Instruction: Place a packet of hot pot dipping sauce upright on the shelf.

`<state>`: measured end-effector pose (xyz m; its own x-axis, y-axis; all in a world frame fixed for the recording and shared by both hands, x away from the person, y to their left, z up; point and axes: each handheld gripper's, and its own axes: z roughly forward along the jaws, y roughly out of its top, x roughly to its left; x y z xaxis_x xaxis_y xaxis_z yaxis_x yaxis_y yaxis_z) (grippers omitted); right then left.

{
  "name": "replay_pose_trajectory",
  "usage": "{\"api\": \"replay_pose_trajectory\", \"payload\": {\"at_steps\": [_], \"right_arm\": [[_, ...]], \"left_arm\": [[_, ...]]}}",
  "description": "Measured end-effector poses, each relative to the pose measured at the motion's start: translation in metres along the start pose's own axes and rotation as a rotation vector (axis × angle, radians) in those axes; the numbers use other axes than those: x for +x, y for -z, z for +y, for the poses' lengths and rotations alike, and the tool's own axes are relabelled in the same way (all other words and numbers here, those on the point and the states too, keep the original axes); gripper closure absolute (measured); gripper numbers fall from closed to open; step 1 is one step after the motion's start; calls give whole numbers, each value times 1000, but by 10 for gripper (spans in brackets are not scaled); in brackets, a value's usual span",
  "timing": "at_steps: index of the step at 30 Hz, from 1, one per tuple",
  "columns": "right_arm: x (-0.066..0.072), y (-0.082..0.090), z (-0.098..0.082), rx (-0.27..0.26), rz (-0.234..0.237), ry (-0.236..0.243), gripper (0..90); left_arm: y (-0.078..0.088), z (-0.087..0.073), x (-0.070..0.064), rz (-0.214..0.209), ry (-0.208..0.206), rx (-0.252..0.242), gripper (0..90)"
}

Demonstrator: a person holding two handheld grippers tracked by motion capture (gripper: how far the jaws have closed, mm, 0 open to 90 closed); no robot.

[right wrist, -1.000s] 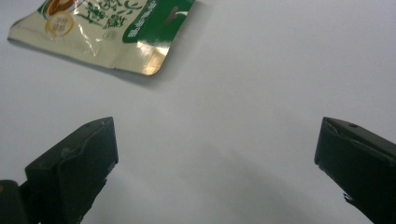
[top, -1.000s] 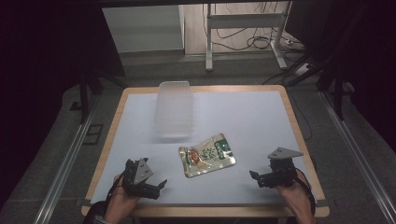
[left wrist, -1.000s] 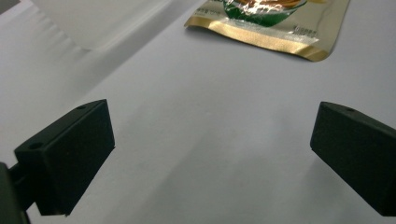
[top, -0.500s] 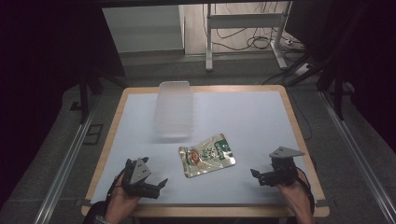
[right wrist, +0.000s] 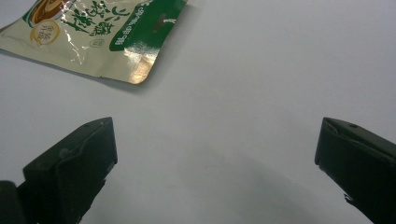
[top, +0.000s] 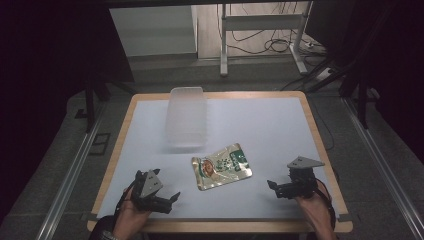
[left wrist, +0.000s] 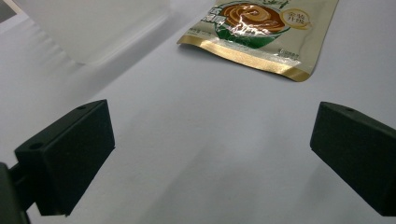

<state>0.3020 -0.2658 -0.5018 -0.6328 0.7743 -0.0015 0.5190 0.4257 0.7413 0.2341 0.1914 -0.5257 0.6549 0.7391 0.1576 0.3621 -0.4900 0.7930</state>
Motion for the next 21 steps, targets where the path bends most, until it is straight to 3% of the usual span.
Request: {"api": "replay_pose_trajectory", "payload": {"at_steps": [21], "right_arm": [[7, -7, 8, -4, 32, 16, 0]], "left_arm": [[0, 0, 0, 2, -7, 7, 0]]}}
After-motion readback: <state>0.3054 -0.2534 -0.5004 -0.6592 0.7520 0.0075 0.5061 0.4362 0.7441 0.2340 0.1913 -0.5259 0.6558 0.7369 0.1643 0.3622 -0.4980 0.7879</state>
